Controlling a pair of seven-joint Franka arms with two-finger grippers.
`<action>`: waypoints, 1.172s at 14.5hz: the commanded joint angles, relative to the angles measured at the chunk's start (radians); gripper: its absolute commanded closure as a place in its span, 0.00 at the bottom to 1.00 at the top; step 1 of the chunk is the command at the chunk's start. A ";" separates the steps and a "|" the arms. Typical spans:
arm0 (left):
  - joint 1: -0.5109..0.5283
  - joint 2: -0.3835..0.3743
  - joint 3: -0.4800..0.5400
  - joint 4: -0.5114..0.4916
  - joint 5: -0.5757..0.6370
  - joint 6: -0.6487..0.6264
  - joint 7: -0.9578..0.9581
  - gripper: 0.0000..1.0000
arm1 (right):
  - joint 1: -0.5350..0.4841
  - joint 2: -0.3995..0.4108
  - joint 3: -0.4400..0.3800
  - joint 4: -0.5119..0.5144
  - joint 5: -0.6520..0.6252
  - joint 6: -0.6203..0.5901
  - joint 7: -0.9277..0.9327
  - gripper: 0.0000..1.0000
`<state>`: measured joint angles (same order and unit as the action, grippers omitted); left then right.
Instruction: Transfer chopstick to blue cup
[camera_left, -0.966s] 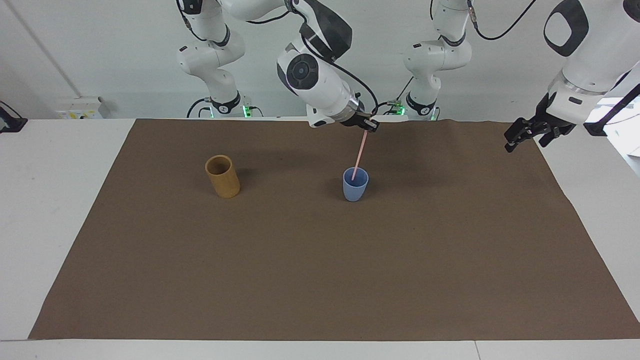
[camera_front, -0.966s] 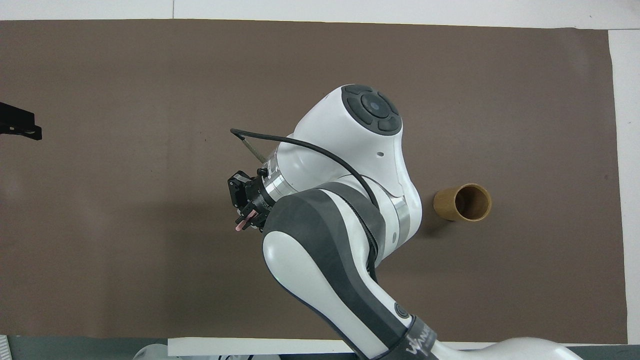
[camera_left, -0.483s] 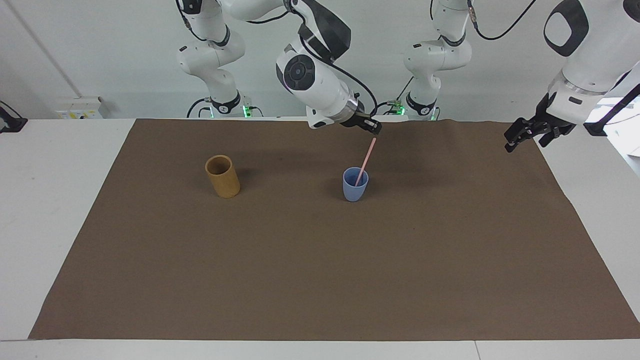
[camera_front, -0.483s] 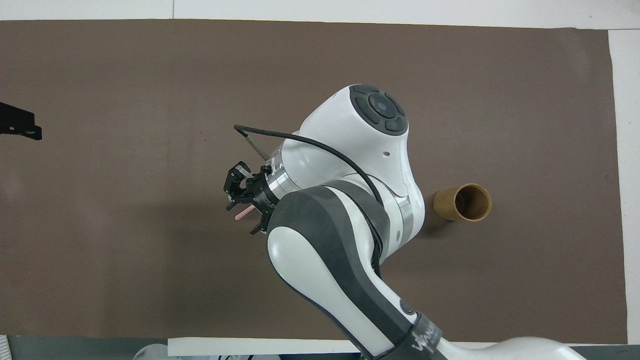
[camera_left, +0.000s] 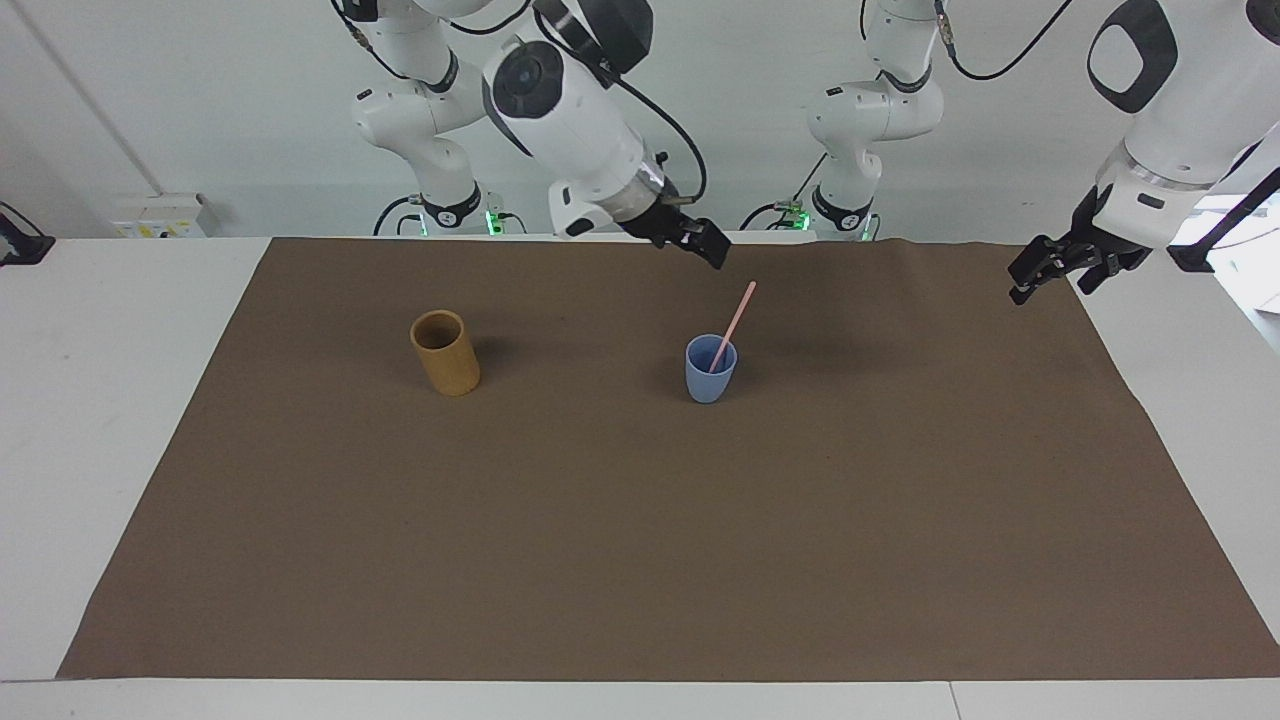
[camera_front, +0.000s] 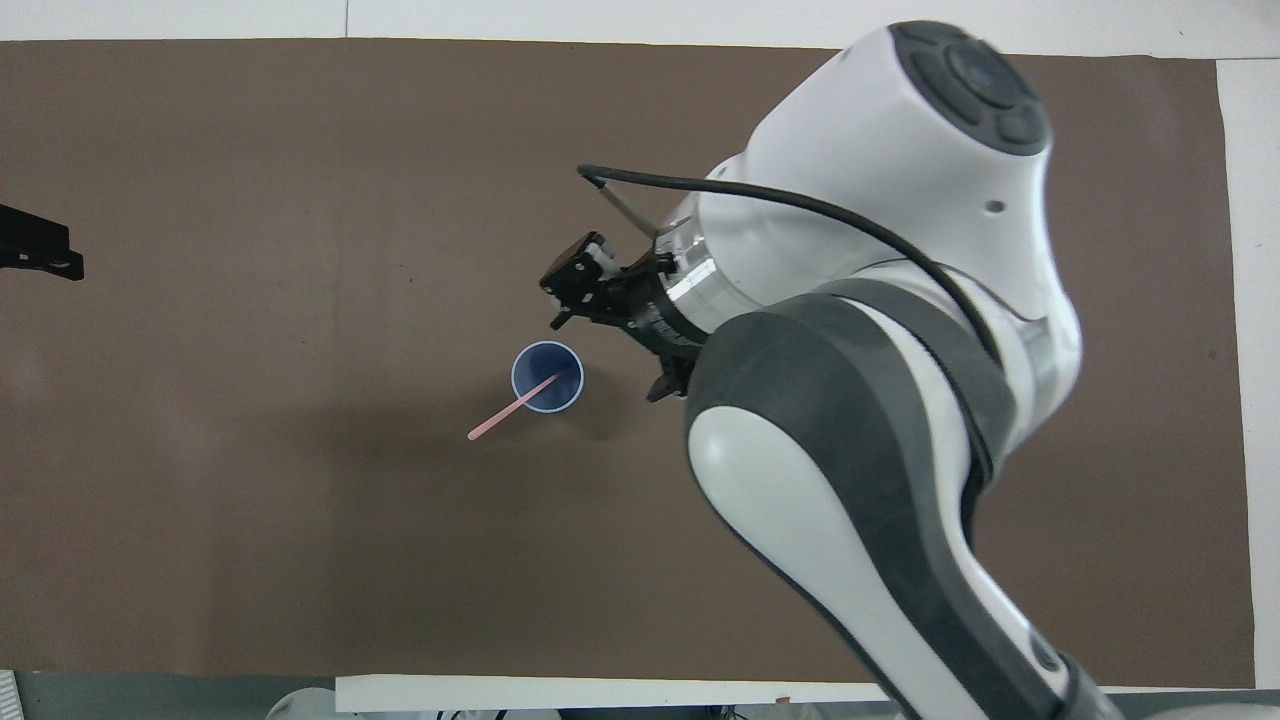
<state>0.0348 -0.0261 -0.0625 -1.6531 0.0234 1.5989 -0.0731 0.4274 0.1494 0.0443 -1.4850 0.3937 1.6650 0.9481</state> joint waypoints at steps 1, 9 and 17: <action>0.002 -0.017 0.001 -0.017 0.007 0.003 0.006 0.00 | -0.114 -0.059 0.006 -0.012 -0.128 -0.082 -0.262 0.00; 0.002 -0.017 0.001 -0.017 0.007 0.003 0.006 0.00 | -0.398 -0.163 0.005 -0.012 -0.374 -0.278 -0.784 0.00; 0.002 -0.017 0.001 -0.017 0.007 0.003 0.006 0.00 | -0.510 -0.192 -0.015 -0.027 -0.414 -0.341 -1.009 0.00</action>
<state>0.0348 -0.0261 -0.0625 -1.6531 0.0234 1.5989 -0.0731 -0.0908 -0.0267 0.0195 -1.4904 -0.0018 1.3255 -0.0325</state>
